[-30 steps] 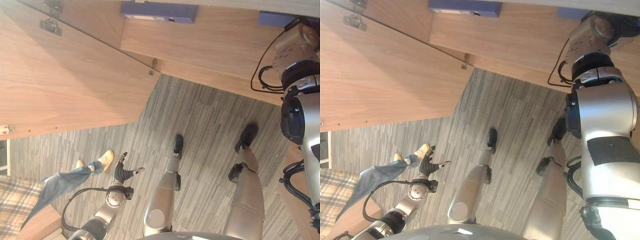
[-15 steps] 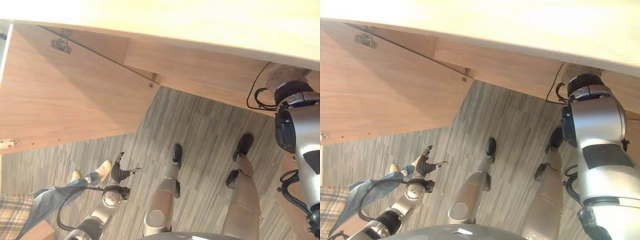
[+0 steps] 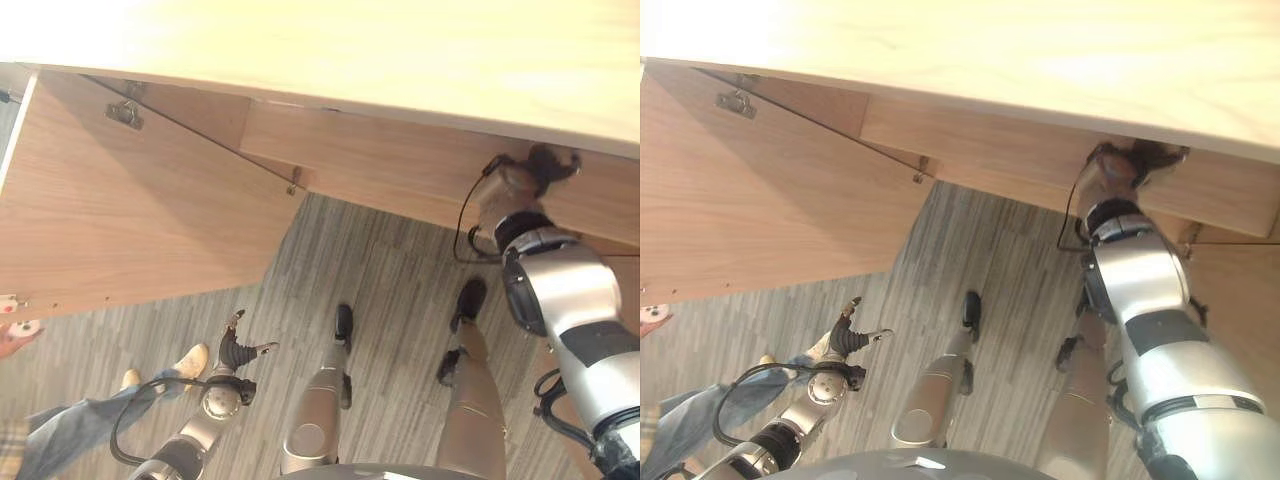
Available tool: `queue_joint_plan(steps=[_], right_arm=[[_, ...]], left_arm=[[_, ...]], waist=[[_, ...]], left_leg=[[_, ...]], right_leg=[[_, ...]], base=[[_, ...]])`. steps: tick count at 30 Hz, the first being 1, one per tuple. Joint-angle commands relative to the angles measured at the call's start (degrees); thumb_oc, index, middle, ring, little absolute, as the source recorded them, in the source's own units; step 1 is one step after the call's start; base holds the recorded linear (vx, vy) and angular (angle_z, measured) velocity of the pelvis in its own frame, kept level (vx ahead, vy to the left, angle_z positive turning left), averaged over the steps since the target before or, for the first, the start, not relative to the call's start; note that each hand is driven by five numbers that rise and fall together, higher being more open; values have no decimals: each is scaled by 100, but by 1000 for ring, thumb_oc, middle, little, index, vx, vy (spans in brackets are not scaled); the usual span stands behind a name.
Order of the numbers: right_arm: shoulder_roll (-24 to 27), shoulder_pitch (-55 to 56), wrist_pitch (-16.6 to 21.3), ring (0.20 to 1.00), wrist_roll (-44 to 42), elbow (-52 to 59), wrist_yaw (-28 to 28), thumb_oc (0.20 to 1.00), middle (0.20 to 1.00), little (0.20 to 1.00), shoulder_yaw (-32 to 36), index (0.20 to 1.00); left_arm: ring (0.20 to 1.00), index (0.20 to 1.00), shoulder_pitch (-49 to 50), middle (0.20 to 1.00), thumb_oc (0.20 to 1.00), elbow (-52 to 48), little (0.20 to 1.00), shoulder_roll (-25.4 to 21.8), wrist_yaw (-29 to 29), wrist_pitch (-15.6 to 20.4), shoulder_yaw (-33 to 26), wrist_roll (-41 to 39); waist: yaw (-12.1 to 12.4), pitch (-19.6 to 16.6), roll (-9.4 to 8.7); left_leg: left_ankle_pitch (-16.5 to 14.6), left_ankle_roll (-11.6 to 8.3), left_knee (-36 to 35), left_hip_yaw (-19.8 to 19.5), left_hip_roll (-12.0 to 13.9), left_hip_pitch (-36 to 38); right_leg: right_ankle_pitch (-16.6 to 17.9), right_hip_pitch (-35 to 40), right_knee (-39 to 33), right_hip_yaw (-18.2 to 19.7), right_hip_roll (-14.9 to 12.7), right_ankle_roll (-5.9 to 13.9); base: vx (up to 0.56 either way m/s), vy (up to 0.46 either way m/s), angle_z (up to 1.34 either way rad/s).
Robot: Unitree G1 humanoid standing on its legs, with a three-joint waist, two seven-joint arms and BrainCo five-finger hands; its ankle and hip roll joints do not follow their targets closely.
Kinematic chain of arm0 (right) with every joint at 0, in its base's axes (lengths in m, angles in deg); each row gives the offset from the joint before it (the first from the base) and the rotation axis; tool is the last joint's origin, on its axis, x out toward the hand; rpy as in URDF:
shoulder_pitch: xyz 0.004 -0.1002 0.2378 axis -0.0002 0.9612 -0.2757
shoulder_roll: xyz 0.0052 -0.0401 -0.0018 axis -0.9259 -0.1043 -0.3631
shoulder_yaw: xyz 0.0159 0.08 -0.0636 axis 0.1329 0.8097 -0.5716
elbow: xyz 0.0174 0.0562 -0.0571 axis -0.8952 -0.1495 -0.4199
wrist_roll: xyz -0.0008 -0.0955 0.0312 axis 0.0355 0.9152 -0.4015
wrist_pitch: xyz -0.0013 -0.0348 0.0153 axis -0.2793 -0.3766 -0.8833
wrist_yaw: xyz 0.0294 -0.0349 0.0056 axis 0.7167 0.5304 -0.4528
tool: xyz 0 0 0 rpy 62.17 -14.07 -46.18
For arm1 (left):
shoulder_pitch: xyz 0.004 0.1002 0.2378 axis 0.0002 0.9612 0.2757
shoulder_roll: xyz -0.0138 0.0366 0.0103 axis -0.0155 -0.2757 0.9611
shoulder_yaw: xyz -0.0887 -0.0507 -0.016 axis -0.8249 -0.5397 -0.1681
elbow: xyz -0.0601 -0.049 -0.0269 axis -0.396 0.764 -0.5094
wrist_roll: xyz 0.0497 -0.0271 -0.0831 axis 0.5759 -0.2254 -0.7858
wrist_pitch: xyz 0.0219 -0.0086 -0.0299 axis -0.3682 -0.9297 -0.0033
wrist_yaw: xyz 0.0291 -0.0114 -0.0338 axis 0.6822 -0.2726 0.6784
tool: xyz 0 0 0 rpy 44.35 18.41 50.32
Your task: Put the empty folder in the office cabinet
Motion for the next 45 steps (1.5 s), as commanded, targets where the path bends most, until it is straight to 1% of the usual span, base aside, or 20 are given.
queue_joint_plan(steps=[1, 10, 15, 17, 18, 20, 21, 22, 24, 25, 26, 27, 29, 30, 34, 37, 38, 40, 43, 45], right_arm=[[34, 179, -110, 1000, 31, -427, 285, 1000, 1000, 1000, 283, 1000], [-38, 861, -129, 1000, 125, -567, 516, 1000, 1000, 1000, 595, 1000], [-496, 1363, 65, 1000, 433, -128, 605, 1000, 1000, 1000, 447, 1000], [-909, 1813, 159, 1000, 844, 443, 634, 1000, 1000, 1000, 87, 1000], [-1344, 2524, 233, 1000, 1606, 1373, 579, 1000, 1000, 1000, -479, 1000], [-1482, 3561, 303, 1000, 2444, 2858, 354, 1000, 1000, 1000, -1175, 1000], [-1390, 3994, 292, 1000, 2863, 3376, 82, 1000, 1000, 1000, -1531, 1000], [-1390, 3994, 292, 1000, 2863, 3376, 82, 1000, 1000, 1000, -1531, 1000], [-963, 4780, 285, 1000, 3673, 4337, -662, 1000, 1000, 1000, -2258, 1000], [-565, 4959, 262, 1000, 4082, 4677, -1148, 1000, 1000, 1000, -2575, 1000], [17, 5306, 256, 1000, 4098, 5036, -2051, 1000, 1000, 1000, -2825, 1000], [179, 5481, 219, 1000, 3890, 5099, -2356, 1000, 1000, 1000, -2760, 1000], [318, 5696, 147, 1000, 3909, 5048, -2381, 1000, 1000, 1000, -2574, 1000], [326, 5924, 55, 1000, 4028, 4920, -2655, 1000, 1000, 1000, -2408, 1000], [523, 6326, -48, 1000, 4197, 4925, -3061, 1000, 1000, 1000, -2208, 1000], [693, 6548, -68, 1000, 4308, 5035, -3246, 1000, 1000, 1000, -2110, 1000], [886, 6749, 16, 1000, 4230, 5198, -3590, 1000, 1000, 1000, -2061, 1000], [1208, 7099, 95, 1000, 4695, 5467, -3741, 1000, 1000, 1000, -2016, 1000], [1311, 7574, 37, 1000, 5536, 5262, -3905, 1000, 1000, 1000, -1850, 1000], [1322, 7855, 25, 1000, 5668, 5154, -4028, 1000, 1000, 1000, -1666, 1000]], left_arm=[[1000, 1000, -368, 1000, 1000, 270, 1000, -240, 225, 25, 226, 132], [1000, 1000, -286, 1000, 1000, 296, 1000, -179, 264, 31, 244, 191], [1000, 1000, -280, 1000, 1000, 407, 1000, -148, 315, 16, 215, 223], [1000, 1000, -247, 1000, 1000, 429, 1000, -140, 345, 23, 153, 238], [1000, 1000, -240, 1000, 1000, 425, 1000, -121, 386, 6, 34, 255], [1000, 1000, -132, 1000, 1000, 412, 1000, -90, 476, 17, -174, 365], [1000, 1000, -129, 1000, 1000, 407, 1000, -115, 500, 32, -276, 434], [1000, 1000, -129, 1000, 1000, 407, 1000, -115, 500, 32, -276, 434], [1000, 1000, -5, 1000, 1000, 483, 1000, -119, 450, 111, -457, 572], [1000, 1000, 76, 1000, 1000, 567, 1000, -166, 376, 173, -564, 604], [1000, 1000, 158, 1000, 1000, 606, 1000, -338, 49, 219, -636, 701], [1000, 1000, 156, 1000, 1000, 676, 1000, -411, -95, 208, -689, 697], [1000, 1000, 155, 1000, 1000, 824, 1000, -446, -186, 195, -757, 669], [1000, 1000, 167, 1000, 1000, 1151, 1000, -425, -319, 109, -912, 708], [1000, 1000, 125, 1000, 1000, 1393, 1000, -498, -606, 25, -1141, 705], [1000, 1000, 157, 1000, 1000, 1347, 1000, -604, -848, 24, -1204, 613], [1000, 1000, 162, 1000, 1000, 1276, 1000, -707, -1149, 53, -1256, 381], [1000, 1000, 256, 1000, 1000, 1119, 1000, -830, -1521, 80, -1318, 161], [1000, 1000, 352, 1000, 1000, 1229, 1000, -812, -1807, 34, -1423, 171], [1000, 1000, 505, 1000, 1000, 1202, 1000, -762, -1860, 24, -1494, 155]], waist=[[284, 212, 98], [215, 108, 83], [142, 74, -25], [57, 83, -123], [-89, 127, -280], [-365, 206, -497], [-476, 246, -611], [-476, 246, -611], [-700, 309, -838], [-786, 330, -968], [-868, 303, -1162], [-920, 272, -1264], [-999, 252, -1363], [-1076, 171, -1533], [-1176, 34, -1848], [-1225, -12, -1956], [-1322, -99, -2031], [-1435, -147, -2077], [-1650, -273, -2027], [-1795, -317, -1975]], left_leg=[[-507, -150, -44, -47, 242, 709], [-617, -130, -54, -26, 186, 941], [-696, -104, -48, -19, 181, 1059], [-731, -90, -35, 11, 171, 1133], [-823, -73, 11, 69, 157, 1219], [-1015, -45, 174, 150, 123, 1341], [-1099, -29, 273, 179, 100, 1374], [-1099, -29, 273, 179, 100, 1374], [-1298, 16, 513, 227, 51, 1501], [-1411, 40, 624, 249, 16, 1586], [-1604, 108, 800, 229, -51, 1709], [-1681, 123, 897, 238, -97, 1763], [-1781, 160, 988, 230, -166, 1843], [-1940, 220, 1155, 242, -272, 1964], [-2198, 347, 1476, 239, -460, 2149], [-2303, 427, 1665, 245, -557, 2192], [-2371, 489, 1730, 307, -667, 2262], [-2397, 586, 1816, 381, -782, 2296], [-2384, 684, 1715, 606, -840, 2488], [-2257, 718, 1555, 809, -850, 2610]], right_leg=[[-605, 91, 381, 382, -404, 731], [-557, 379, 237, 377, -472, 786], [-511, 557, 138, 354, -472, 792], [-463, 690, 42, 355, -470, 791], [-402, 816, -53, 377, -454, 786], [-298, 942, -128, 457, -468, 812], [-253, 957, -147, 496, -480, 819], [-253, 957, -147, 496, -480, 819], [-151, 1059, -187, 598, -525, 863], [-86, 1137, -219, 647, -572, 902], [10, 1308, -304, 660, -692, 964], [75, 1385, -334, 648, -766, 1004], [168, 1505, -396, 646, -852, 1050], [293, 1709, -524, 610, -967, 1102], [556, 2111, -770, 478, -1203, 1194], [722, 2300, -885, 434, -1304, 1194], [879, 2400, -964, 425, -1384, 1194], [1030, 2476, -1032, 394, -1427, 1194], [1211, 2529, -1050, 326, -1386, 1194], [1343, 2521, -1019, 157, -1376, 1194]], base=[[11, 19, -3], [2, 4, 0], [0, 0, 0], [-17, 9, -1], [-38, 21, 0], [-38, 65, -3], [-19, 69, -9], [-17, 63, -17], [-25, 65, -24], [-47, 84, -30], [-62, 93, -27], [-58, 103, -16], [-43, 94, 3], [-53, 117, 5], [-55, 102, -4], [-63, 111, 7], [-84, 214, 9], [-52, 190, -2], [4, 169, -38], [-29, 157, -63]])
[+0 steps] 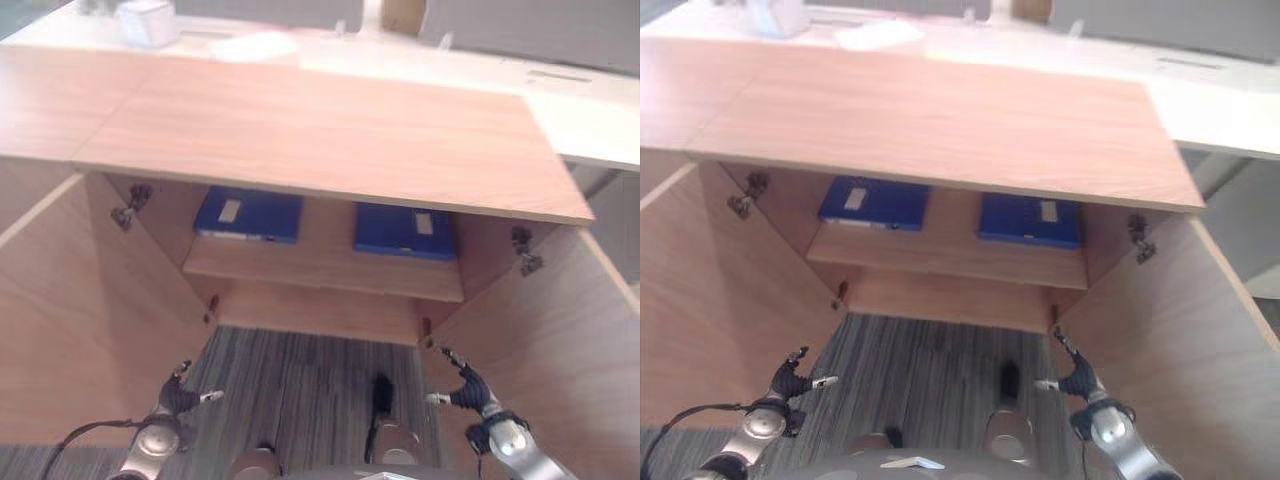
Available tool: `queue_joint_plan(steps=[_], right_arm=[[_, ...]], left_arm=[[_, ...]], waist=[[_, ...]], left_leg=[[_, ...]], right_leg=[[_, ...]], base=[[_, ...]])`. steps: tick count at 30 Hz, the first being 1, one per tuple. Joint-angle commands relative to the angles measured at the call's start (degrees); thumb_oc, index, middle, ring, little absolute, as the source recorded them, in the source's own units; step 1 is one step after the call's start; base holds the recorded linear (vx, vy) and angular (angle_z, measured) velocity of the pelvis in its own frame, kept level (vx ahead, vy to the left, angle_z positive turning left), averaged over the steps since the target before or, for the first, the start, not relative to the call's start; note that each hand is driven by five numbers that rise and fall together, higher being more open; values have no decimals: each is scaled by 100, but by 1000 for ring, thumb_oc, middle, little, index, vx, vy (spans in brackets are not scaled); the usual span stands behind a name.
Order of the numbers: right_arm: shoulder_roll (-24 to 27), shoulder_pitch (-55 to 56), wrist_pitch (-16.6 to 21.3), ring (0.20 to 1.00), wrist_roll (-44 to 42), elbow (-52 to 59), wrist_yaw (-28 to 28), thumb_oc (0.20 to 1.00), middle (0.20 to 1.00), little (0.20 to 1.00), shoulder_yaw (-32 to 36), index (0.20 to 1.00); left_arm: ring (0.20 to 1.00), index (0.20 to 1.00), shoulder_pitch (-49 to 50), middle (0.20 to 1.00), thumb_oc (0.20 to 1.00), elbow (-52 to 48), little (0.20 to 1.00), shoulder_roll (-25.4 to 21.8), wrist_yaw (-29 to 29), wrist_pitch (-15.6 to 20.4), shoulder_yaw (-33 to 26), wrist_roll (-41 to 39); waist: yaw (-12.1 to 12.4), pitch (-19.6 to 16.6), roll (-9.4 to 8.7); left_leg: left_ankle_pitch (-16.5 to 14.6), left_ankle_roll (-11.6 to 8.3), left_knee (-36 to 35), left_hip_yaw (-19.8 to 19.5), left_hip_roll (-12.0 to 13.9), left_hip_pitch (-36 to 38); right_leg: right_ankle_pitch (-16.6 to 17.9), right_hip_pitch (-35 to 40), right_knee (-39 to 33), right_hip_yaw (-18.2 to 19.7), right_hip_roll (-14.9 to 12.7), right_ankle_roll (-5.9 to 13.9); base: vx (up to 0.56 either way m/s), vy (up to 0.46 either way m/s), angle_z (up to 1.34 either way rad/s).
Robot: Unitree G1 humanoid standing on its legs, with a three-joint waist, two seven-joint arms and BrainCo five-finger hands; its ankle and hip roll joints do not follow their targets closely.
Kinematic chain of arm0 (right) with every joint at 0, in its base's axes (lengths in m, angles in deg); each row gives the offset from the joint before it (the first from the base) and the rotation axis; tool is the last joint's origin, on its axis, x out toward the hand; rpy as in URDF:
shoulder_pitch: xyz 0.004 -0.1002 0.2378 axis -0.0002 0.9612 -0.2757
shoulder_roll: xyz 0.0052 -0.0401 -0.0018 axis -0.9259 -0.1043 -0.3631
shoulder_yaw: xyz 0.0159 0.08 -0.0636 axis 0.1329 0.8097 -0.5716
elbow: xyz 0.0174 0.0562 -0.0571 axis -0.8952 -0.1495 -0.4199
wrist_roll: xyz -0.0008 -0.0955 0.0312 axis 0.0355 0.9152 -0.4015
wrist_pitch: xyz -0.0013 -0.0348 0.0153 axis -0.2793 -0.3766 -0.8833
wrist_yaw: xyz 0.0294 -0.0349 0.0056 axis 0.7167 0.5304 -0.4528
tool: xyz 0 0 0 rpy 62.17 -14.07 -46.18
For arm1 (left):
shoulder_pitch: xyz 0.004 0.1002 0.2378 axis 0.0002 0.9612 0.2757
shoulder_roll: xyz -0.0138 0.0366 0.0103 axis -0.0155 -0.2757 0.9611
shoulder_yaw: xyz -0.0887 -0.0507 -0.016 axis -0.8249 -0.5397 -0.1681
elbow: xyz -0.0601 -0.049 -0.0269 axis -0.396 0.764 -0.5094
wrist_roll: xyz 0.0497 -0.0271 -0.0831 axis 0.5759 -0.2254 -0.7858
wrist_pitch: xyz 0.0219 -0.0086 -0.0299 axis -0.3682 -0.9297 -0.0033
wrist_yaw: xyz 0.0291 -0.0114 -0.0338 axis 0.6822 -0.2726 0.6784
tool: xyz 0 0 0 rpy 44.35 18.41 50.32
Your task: Put the empty folder in the office cabinet
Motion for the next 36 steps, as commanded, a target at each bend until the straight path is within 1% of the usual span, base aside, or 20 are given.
queue_joint_plan(steps=[1, 3, 4, 5, 6, 7, 9, 10, 11, 14, 15, 16, 18, 19, 20, 22, 24, 26, 29, 36], right_arm=[[296, -244, 83, 1000, 417, 197, -146, 1000, 1000, 1000, 294, 1000], [276, -113, 120, 1000, 408, 160, -106, 1000, 1000, 1000, 395, 1000], [243, 25, 163, 1000, 419, 92, -45, 1000, 1000, 1000, 527, 1000], [192, 142, 196, 1000, 384, 53, 6, 1000, 1000, 1000, 660, 1000], [96, 397, 273, 1000, 364, 33, 126, 1000, 1000, 1000, 909, 1000], [29, 497, 301, 1000, 367, 1, 201, 1000, 1000, 1000, 1012, 1000], [29, 497, 301, 1000, 367, 1, 201, 1000, 1000, 1000, 1012, 1000], [-88, 564, 310, 1000, 316, -102, 280, 1000, 1000, 1000, 1126, 1000], [-326, 712, 294, 1000, 241, -286, 476, 1000, 1000, 1000, 1409, 1000], [-466, 706, 267, 1000, 182, -396, 650, 1000, 1000, 1000, 1573, 1000], [-616, 680, 244, 1000, -38, -529, 875, 1000, 1000, 1000, 1863, 1000], [-616, 680, 246, 1000, -38, -532, 875, 1000, 1000, 1000, 1865, 1000], [-765, 506, 208, 1000, -313, -755, 1196, 1000, 1000, 1000, 2184, 1000], [-782, 383, 189, 1000, -413, -876, 1339, 1000, 1000, 1000, 2268, 1000], [-796, 183, 206, 1000, -536, -1042, 1454, 1000, 1000, 1000, 2329, 1000], [-795, -7, 204, 1000, -655, -1181, 1538, 1000, 1000, 1000, 2368, 1000], [-705, -506, 202, 1000, -810, -1453, 1602, 1000, 1000, 1000, 2265, 1000], [-658, -712, 202, 1000, -812, -1564, 1638, 1000, 1000, 1000, 2193, 1000], [-464, -1400, 206, 1000, -850, -1716, 1669, 1000, 1000, 1000, 1912, 1000], [-365, -2332, 175, 1000, -1078, -2211, 1633, 1000, 1000, 1000, 1539, 1000]], left_arm=[[1000, 1000, 50, 1000, 1000, -253, 1000, -47, -174, 111, -394, -192], [1000, 1000, 120, 1000, 1000, -287, 1000, -24, -185, 110, -410, -222], [1000, 1000, 181, 1000, 1000, -303, 1000, 7, -229, 96, -418, -249], [1000, 1000, 216, 1000, 1000, -276, 1000, 31, -243, 86, -436, -267], [1000, 1000, 283, 1000, 1000, -233, 1000, 80, -282, 73, -486, -249], [1000, 1000, 329, 1000, 1000, -219, 1000, 102, -264, 79, -514, -210], [1000, 1000, 329, 1000, 1000, -219, 1000, 102, -264, 79, -514, -210], [1000, 1000, 366, 1000, 1000, -186, 1000, 143, -244, 73, -544, -188], [1000, 1000, 554, 1000, 1000, -127, 1000, 262, -217, 68, -653, -207], [1000, 1000, 646, 1000, 1000, -37, 1000, 364, -202, 43, -704, -220], [1000, 1000, 717, 1000, 1000, 75, 1000, 489, -176, 25, -741, -252], [1000, 1000, 715, 1000, 1000, 77, 1000, 490, -175, 27, -738, -252], [1000, 1000, 767, 1000, 1000, 96, 1000, 611, -142, 5, -740, -273], [1000, 1000, 797, 1000, 1000, 71, 1000, 624, -132, 15, -715, -284], [1000, 1000, 774, 1000, 1000, 49, 1000, 648, -121, 7, -677, -312], [1000, 1000, 741, 1000, 1000, 55, 1000, 650, -94, 5, -650, -308], [1000, 1000, 687, 1000, 1000, 82, 1000, 619, -63, 8, -544, -216], [1000, 1000, 658, 1000, 1000, 107, 1000, 623, -71, 5, -488, -185], [1000, 1000, 523, 1000, 1000, 96, 1000, 627, -105, -37, -257, -74], [1000, 1000, 365, 1000, 1000, 49, 1000, 653, -106, -98, 6, -56]], waist=[[-227, 404, 470], [-267, 388, 515], [-344, 334, 566], [-397, 274, 596], [-449, 137, 661], [-451, 66, 689], [-451, 66, 689], [-452, -3, 727], [-364, -190, 805], [-316, -310, 852], [-292, -429, 865], [-286, -426, 866], [-170, -605, 863], [-118, -668, 896], [-68, -675, 902], [-20, -673, 925], [188, -720, 985], [254, -736, 1000], [507, -825, 1105], [821, -892, 1221]], left_leg=[[-471, -231, -471, -56, 211, 395], [-369, -226, -585, 31, 238, 414], [-204, -228, -775, 151, 251, 425], [-93, -217, -908, 236, 256, 419], [48, -150, -1104, 398, 227, 389], [130, -123, -1185, 495, 225, 362], [130, -123, -1185, 495, 225, 362], [231, -89, -1247, 625, 225, 305], [400, -56, -1401, 899, 278, 242], [498, -62, -1482, 1027, 305, 221], [583, -84, -1549, 1138, 311, 204], [585, -84, -1554, 1141, 311, 210], [671, -147, -1595, 1249, 331, 143], [619, -204, -1641, 1198, 364, 167], [768, -211, -1590, 1309, 414, 65], [787, -245, -1622, 1311, 459, 83], [936, -350, -1649, 1308, 610, 58], [981, -386, -1658, 1290, 665, 54], [1232, -526, -1753, 1174, 871, -13], [1452, -634, -1850, 942, 1018, -85]], right_leg=[[2395, -399, -280, -286, -400, 437], [2317, -373, -201, -379, -400, 437], [2220, -326, -58, -411, -378, 437], [2126, -286, 81, -325, -329, 437], [1831, -176, 396, -49, -207, 432], [1665, -87, 526, 23, -138, 405], [1665, -87, 526, 23, -138, 405], [1509, 16, 720, 73, -75, 376], [1166, 262, 1039, 91, 12, 276], [1130, 385, 1155, 112, 34, 263], [1212, 553, 1104, 68, -4, 295], [1215, 556, 1099, 70, -2, 295], [1319, 899, 745, -14, -100, 367], [1213, 979, 579, -18, -105, 414], [1278, 973, 414, -75, -119, 384], [1142, 1035, 253, -98, -77, 367], [842, 1240, -135, -193, 52, 336], [756, 1306, -242, -241, 110, 317], [493, 1456, -463, -450, 342, 194], [277, 1583, -510, -660, 569, 83]], base=[[-115, 138, -77], [-113, 90, -58], [-149, 83, -64], [-274, 152, -73], [-260, 133, -68], [-190, 97, -30], [-83, 32, -38], [-224, 47, -80], [-224, 47, -80], [-78, -35, -98], [-22, -69, -174], [-30, -154, -133], [-1, -173, -38], [-38, -172, 17], [-37, -160, 8], [-53, -133, -12], [-21, -196, -11], [-14, -120, 3], [-23, -177, 9], [-9, -83, 26]])
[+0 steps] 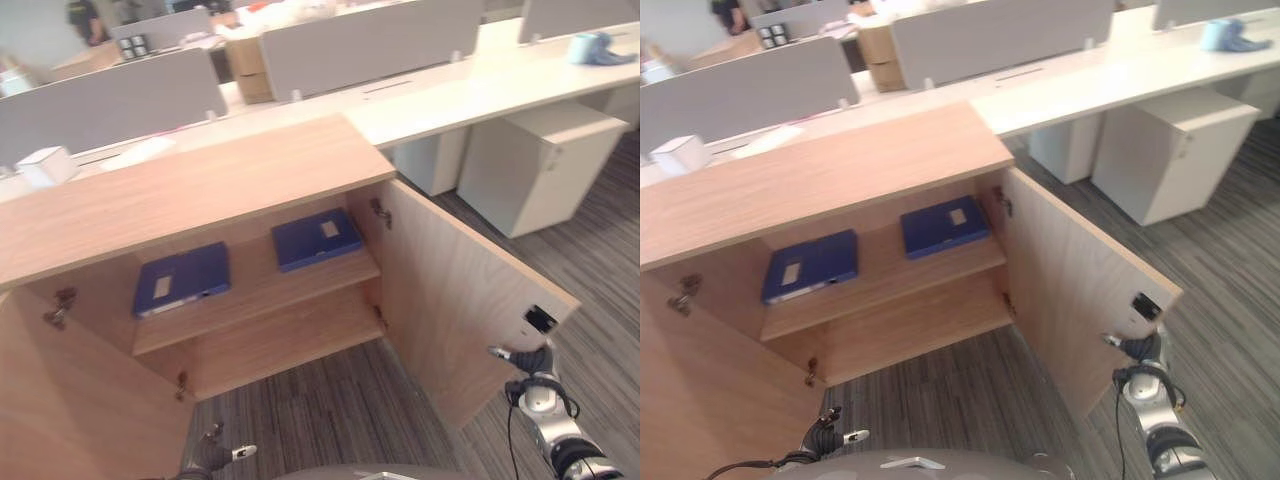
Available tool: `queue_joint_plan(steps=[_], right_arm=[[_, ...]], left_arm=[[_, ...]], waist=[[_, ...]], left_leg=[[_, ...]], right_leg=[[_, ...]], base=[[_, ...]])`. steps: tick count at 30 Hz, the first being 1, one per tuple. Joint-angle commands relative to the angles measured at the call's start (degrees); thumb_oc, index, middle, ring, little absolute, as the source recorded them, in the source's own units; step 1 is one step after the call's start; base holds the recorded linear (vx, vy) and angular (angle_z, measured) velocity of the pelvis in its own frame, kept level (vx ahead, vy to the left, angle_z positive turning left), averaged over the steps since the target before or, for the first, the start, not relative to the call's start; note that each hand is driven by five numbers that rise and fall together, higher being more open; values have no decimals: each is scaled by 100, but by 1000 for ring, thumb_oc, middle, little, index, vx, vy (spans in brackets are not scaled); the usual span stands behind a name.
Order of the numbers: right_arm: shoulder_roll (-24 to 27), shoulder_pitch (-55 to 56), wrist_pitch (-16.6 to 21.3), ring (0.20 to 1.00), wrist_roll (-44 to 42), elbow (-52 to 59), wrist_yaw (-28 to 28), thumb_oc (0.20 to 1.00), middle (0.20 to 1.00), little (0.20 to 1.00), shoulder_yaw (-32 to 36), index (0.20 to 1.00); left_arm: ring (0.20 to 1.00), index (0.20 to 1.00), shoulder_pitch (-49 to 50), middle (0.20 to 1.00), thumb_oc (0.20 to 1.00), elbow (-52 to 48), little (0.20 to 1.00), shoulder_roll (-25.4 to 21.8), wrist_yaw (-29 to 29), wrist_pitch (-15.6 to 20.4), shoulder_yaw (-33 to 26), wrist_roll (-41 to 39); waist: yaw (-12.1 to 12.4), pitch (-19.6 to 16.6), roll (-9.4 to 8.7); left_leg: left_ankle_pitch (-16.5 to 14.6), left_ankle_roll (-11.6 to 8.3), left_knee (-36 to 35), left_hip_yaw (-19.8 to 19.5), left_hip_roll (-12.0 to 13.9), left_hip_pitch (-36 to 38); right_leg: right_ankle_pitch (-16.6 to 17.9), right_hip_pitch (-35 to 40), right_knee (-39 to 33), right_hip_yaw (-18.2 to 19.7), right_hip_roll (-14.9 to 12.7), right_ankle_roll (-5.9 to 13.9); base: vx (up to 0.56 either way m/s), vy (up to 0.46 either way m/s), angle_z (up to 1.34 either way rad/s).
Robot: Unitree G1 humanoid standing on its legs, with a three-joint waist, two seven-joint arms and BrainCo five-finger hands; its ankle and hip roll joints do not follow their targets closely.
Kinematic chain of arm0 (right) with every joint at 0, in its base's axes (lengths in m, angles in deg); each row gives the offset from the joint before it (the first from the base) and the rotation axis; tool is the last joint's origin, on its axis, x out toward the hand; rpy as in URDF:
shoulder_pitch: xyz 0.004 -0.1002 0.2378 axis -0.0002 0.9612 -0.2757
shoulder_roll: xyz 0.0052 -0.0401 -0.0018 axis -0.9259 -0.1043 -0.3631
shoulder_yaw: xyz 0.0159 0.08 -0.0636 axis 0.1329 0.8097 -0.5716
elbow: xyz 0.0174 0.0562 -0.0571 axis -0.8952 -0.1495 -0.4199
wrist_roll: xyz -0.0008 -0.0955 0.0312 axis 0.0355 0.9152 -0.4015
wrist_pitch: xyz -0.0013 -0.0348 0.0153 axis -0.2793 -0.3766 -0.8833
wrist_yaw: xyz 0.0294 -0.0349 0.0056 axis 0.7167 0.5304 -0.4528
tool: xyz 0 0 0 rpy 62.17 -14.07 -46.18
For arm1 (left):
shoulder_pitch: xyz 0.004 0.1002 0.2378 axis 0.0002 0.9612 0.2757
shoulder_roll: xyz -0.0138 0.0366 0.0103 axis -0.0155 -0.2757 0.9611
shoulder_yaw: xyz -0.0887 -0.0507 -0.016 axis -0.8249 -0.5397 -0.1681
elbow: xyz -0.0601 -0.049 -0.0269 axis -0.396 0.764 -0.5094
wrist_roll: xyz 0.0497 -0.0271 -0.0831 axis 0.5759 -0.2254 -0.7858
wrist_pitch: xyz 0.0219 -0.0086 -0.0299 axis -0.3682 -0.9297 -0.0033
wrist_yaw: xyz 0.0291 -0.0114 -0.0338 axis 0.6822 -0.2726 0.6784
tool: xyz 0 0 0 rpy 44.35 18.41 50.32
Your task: Put the empty folder in the office cabinet
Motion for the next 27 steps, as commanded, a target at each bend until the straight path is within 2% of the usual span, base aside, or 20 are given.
queue_joint_plan(steps=[1, 4, 7, 11, 13, 16, 18, 24, 27], right_arm=[[-222, -482, 193, 1000, -137, -83, -74, 1000, 1000, 1000, -138, 1000], [-187, -873, 185, 1000, -277, -70, -401, 1000, 1000, 1000, -522, 1000], [-137, -909, 228, 1000, -69, 765, -1068, 1000, 1000, 1000, -1367, 1000], [-104, -828, 308, 1000, -217, 1548, -1495, 1000, 1000, 1000, -1757, 1000], [-309, -710, 401, 1000, -536, 2065, -1941, 1000, 1000, 1000, -2134, 1000], [-448, -675, 423, 1000, -612, 2253, -2139, 1000, 1000, 1000, -2367, 1000], [-628, -707, 438, 1000, -648, 2493, -2374, 1000, 1000, 1000, -2731, 1000], [-772, -832, 387, 1000, -481, 2971, -2734, 1000, 1000, 1000, -3383, 1000], [-882, -862, 407, 1000, -536, 3191, -2806, 1000, 1000, 1000, -3616, 1000]], left_arm=[[1000, 1000, -335, 1000, 1000, -192, 1000, -489, 70, 104, -22, 103], [1000, 1000, -358, 1000, 1000, -346, 1000, -532, -17, 68, 81, -1], [1000, 1000, -283, 1000, 1000, -305, 1000, -604, -66, 35, -42, 99], [1000, 1000, -219, 1000, 1000, -267, 1000, -647, -74, 32, -199, 136], [1000, 1000, -217, 1000, 1000, -151, 1000, -615, -46, 7, -337, 182], [1000, 1000, -257, 1000, 1000, -62, 1000, -569, -11, -9, -407, 192], [1000, 1000, -250, 1000, 1000, -134, 1000, -511, 5, -23, -453, 139], [1000, 1000, -216, 1000, 1000, -156, 1000, -429, -4, -59, -520, 70], [1000, 1000, -340, 1000, 1000, -209, 1000, -488, 6, -64, -411, 3]], waist=[[23, 135, -395], [207, 97, -342], [313, 85, -343], [351, 84, -377], [416, 126, -415], [479, 135, -458], [606, 184, -522], [804, 259, -609], [893, 366, -657]], left_leg=[[286, -338, -311, 24, -186, 57], [409, -408, -369, -113, -116, -18], [437, -465, -399, -226, -60, 18], [472, -474, -409, -287, -40, -30], [476, -479, -408, -370, -33, -52], [483, -482, -407, -423, -37, -98], [461, -480, -400, -523, -55, -144], [466, -428, -413, -600, -108, -219], [549, -440, -381, -918, -97, -376]], right_leg=[[937, 1155, -1824, 522, -665, 767], [847, 1202, -1824, 378, -553, 716], [776, 1300, -1824, 259, -473, 675], [785, 1272, -1824, 221, -451, 650], [786, 1284, -1824, 154, -440, 632], [790, 1277, -1824, 110, -438, 623], [793, 1307, -1824, 36, -455, 624], [861, 1285, -1692, -126, -558, 640], [590, 1306, -1487, 123, -462, 578]], base=[[-2, -40, 7], [-11, -54, 8], [13, -46, 25], [-6, -7, -2], [-21, 13, -11], [-20, 28, -4], [-31, 45, 7], [-43, 15, 32], [-91, -71, 46]])
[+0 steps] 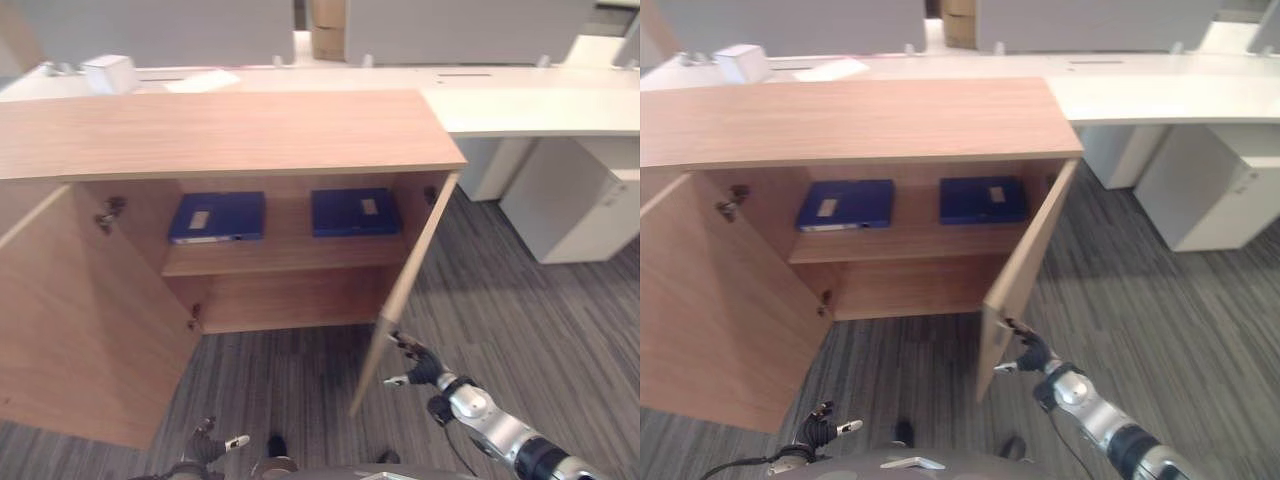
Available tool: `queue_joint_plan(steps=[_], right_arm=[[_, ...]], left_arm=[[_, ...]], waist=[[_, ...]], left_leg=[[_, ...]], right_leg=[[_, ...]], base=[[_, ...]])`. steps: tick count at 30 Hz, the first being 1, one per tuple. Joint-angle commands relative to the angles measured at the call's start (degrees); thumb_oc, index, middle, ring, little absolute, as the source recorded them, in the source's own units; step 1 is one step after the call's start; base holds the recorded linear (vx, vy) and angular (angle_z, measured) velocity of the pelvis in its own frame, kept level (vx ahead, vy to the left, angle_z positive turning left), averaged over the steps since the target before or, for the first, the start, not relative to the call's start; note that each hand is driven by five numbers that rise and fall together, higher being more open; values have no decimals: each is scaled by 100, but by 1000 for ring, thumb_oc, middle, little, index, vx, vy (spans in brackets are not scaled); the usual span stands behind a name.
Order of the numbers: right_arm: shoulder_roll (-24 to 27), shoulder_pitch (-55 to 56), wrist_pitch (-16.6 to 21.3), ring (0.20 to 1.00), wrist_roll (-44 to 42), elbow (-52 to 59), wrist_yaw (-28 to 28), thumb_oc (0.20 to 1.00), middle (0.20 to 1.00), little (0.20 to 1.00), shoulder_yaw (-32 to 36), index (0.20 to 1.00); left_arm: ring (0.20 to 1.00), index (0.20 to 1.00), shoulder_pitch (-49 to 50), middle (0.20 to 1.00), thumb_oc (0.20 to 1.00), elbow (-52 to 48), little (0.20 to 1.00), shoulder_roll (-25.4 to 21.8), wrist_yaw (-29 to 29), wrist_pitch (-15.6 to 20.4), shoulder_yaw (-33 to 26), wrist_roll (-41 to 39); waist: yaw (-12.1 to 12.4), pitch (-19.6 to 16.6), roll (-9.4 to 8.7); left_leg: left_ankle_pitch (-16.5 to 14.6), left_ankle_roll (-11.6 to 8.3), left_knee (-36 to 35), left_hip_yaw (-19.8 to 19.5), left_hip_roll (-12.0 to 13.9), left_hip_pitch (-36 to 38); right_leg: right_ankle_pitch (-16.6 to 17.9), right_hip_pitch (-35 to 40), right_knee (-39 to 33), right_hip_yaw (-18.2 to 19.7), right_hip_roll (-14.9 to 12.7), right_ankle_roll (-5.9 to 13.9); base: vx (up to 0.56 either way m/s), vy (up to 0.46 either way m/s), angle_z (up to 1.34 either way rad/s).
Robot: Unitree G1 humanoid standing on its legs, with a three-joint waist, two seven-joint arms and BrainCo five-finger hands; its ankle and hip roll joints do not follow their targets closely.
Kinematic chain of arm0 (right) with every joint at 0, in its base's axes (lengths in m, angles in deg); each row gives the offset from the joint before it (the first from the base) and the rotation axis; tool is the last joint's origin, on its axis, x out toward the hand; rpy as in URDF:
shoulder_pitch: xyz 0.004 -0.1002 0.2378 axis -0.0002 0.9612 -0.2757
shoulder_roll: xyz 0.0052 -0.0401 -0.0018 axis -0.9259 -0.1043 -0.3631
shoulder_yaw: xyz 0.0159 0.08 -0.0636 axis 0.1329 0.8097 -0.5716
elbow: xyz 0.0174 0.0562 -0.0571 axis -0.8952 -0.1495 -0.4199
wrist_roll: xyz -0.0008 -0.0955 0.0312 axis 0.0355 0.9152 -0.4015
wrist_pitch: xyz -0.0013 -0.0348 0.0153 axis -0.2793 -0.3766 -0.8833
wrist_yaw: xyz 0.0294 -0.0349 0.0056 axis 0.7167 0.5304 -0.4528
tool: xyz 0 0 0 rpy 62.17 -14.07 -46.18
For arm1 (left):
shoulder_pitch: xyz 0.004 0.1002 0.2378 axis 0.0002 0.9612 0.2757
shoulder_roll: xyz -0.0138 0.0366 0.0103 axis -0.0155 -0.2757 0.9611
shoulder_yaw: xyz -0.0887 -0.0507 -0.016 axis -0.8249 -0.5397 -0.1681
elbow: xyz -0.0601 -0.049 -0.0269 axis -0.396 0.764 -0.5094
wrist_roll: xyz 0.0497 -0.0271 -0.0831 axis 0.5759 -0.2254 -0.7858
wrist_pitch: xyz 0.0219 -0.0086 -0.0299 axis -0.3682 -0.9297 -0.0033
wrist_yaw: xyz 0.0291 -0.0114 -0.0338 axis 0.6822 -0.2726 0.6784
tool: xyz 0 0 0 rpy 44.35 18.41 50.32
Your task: Put the empty folder in the office cabinet
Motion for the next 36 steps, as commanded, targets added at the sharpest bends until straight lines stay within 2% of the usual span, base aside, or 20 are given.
queue_joint_plan(steps=[1, 3, 6, 7, 12, 13, 14, 15, 17, 18, 20, 21, 22, 23, 25, 26, 28, 29, 31, 36], right_arm=[[-673, -725, 674, 1000, 168, 270, -273, 1000, 1000, 1000, 91, 1000], [-846, -895, 621, 1000, 92, 215, -331, 1000, 1000, 1000, -101, 1000], [-1005, -1083, 634, 1000, 163, 92, -311, 1000, 1000, 1000, -232, 1000], [-1108, -1251, 632, 1000, 228, -8, -263, 1000, 1000, 1000, -299, 1000], [-1394, -1359, 635, 1000, 280, -567, -11, 1000, 1000, 1000, -232, 1000], [-1455, -1365, 648, 1000, 274, -826, 95, 1000, 1000, 1000, -131, 1000], [-1495, -1316, 666, 1000, 330, -1219, 365, 1000, 1000, 1000, 52, 1000], [-1495, -1316, 666, 1000, 330, -1219, 365, 1000, 1000, 1000, 52, 1000], [-1545, -1149, 656, 1000, 454, -1804, 635, 1000, 1000, 1000, 260, 1000], [-1545, -1149, 656, 1000, 454, -1804, 635, 1000, 1000, 1000, 260, 1000], [-1397, -777, 654, 1000, 567, -1974, 643, 1000, 1000, 1000, 468, 1000], [-1073, -243, 626, 1000, 768, -2182, 633, 1000, 1000, 1000, 807, 1000], [-1073, -243, 626, 1000, 768, -2182, 633, 1000, 1000, 1000, 807, 1000], [-766, 118, 579, 1000, 1050, -2465, 704, 1000, 1000, 1000, 1115, 1000], [-766, 122, 580, 1000, 1056, -2464, 708, 1000, 1000, 1000, 1118, 1000], [-421, 503, 522, 1000, 1246, -2699, 741, 1000, 1000, 1000, 1548, 1000], [-348, 628, 521, 1000, 1281, -2756, 745, 1000, 1000, 1000, 1655, 1000], [-159, 1016, 457, 1000, 1363, -2992, 813, 1000, 1000, 1000, 2066, 1000], [-123, 1239, 393, 1000, 1317, -3186, 831, 1000, 1000, 1000, 2412, 1000], [-260, 1583, 268, 1000, 1012, -3349, 833, 1000, 1000, 1000, 3026, 1000]], left_arm=[[1000, 1000, -282, 1000, 1000, -8, 1000, -491, 96, 145, 262, -44], [1000, 1000, -332, 1000, 1000, -97, 1000, -543, 122, 151, 291, -226], [1000, 1000, -310, 1000, 1000, -116, 1000, -544, 114, 153, 294, -276], [1000, 1000, -293, 1000, 1000, -150, 1000, -539, 121, 143, 291, -367], [1000, 1000, -201, 1000, 1000, -185, 1000, -481, 316, 162, 190, -413], [1000, 1000, -190, 1000, 1000, -203, 1000, -488, 442, 191, 90, -399], [1000, 1000, -154, 1000, 1000, -244, 1000, -500, 788, 246, -212, -424], [1000, 1000, -154, 1000, 1000, -244, 1000, -500, 788, 246, -212, -424], [1000, 1000, 67, 1000, 1000, -322, 1000, -510, 1242, 377, -895, -655], [1000, 1000, 67, 1000, 1000, -322, 1000, -510, 1242, 377, -895, -655], [1000, 1000, 181, 1000, 1000, -297, 1000, -545, 1482, 514, -1423, -847], [1000, 1000, 124, 1000, 1000, -84, 1000, -734, 1707, 610, -1995, -1062], [1000, 1000, 124, 1000, 1000, -84, 1000, -734, 1707, 610, -1995, -1062], [1000, 1000, -40, 1000, 1000, 167, 1000, -981, 1934, 648, -2273, -1063], [1000, 1000, -44, 1000, 1000, 172, 1000, -982, 1935, 651, -2269, -1062], [1000, 1000, -171, 1000, 1000, 158, 1000, -1244, 2121, 640, -2395, -936], [1000, 1000, -177, 1000, 1000, 185, 1000, -1321, 2139, 627, -2429, -880], [1000, 1000, -253, 1000, 1000, 95, 1000, -1550, 2235, 599, -2451, -663], [1000, 1000, -259, 1000, 1000, -70, 1000, -1744, 2223, 579, -2503, -609], [1000, 1000, -642, 1000, 1000, -63, 1000, -2679, 2154, 462, -2552, -291]], waist=[[236, -64, -174], [335, -21, -179], [481, -42, -146], [609, -4, -97], [837, 54, 62], [900, 82, 79], [1021, 147, 122], [1021, 147, 122], [1076, 98, 92], [1076, 98, 92], [1013, 55, 45], [840, 39, 0], [840, 39, 0], [603, 30, -7], [603, 29, -5], [304, 29, 16], [239, -3, 30], [35, -38, 45], [-85, -58, 9], [-325, 102, -382]], left_leg=[[219, -204, -137, -90, -26, -104], [411, -223, -109, -284, 43, -325], [592, -318, -100, -381, 147, -454], [790, -438, -97, -473, 239, -594], [1043, -587, -100, -614, 342, -762], [1088, -614, -76, -591, 360, -797], [1202, -632, 48, -340, 456, -838], [1202, -632, 48, -340, 456, -838], [1104, -562, 181, -128, 560, -723], [1104, -562, 181, -128, 560, -723], [956, -548, 206, -172, 601, -565], [786, -568, 212, -206, 697, -342], [786, -568, 212, -206, 697, -342], [717, -623, 184, -152, 849, -157], [719, -624, 181, -156, 850, -157], [696, -710, 144, -77, 1016, 32], [653, -726, 80, -34, 1025, 137], [550, -798, -115, 111, 1062, 226], [402, -782, -168, 112, 975, 212], [47, -595, -85, 199, 622, 217]], right_leg=[[-300, 697, 58, 781, -769, 469], [-499, 732, 0, 1128, -571, 337], [-583, 854, -142, 1060, -417, 281], [-655, 942, -248, 962, -278, 219], [-759, 1074, -279, 607, -122, 120], [-776, 1122, -279, 487, -131, 123], [-794, 1196, -279, 221, -191, 105], [-794, 1196, -279, 221, -191, 105], [-730, 1177, -279, 87, -284, 138], [-730, 1177, -279, 87, -284, 138], [-644, 1134, -279, 66, -384, 169], [-509, 1000, -267, -1, -535, 219], [-509, 1000, -267, -1, -535, 219], [-417, 835, -225, -81, -675, 252], [-417, 837, -226, -85, -673, 252], [-302, 672, -180, -139, -796, 321], [-275, 636, -172, -155, -811, 339], [-158, 571, -159, -232, -899, 409], [-48, 521, -151, -169, -959, 484], [310, 481, -124, 36, -1371, 732]], base=[[-84, -70, 75], [-147, -149, 141], [-118, -171, 57], [-84, -126, -35], [-85, -115, 37], [-110, -76, 45], [-81, -46, 26], [-78, -20, 30], [-24, 24, 59], [6, 45, 69], [-42, 110, 28], [-82, 133, 2], [-161, 232, 19], [-89, 134, 31], [-85, 152, 36], [-86, 223, 43], [-62, 222, 30], [-34, 167, -2], [-17, 277, -4], [5, 231, 2]])
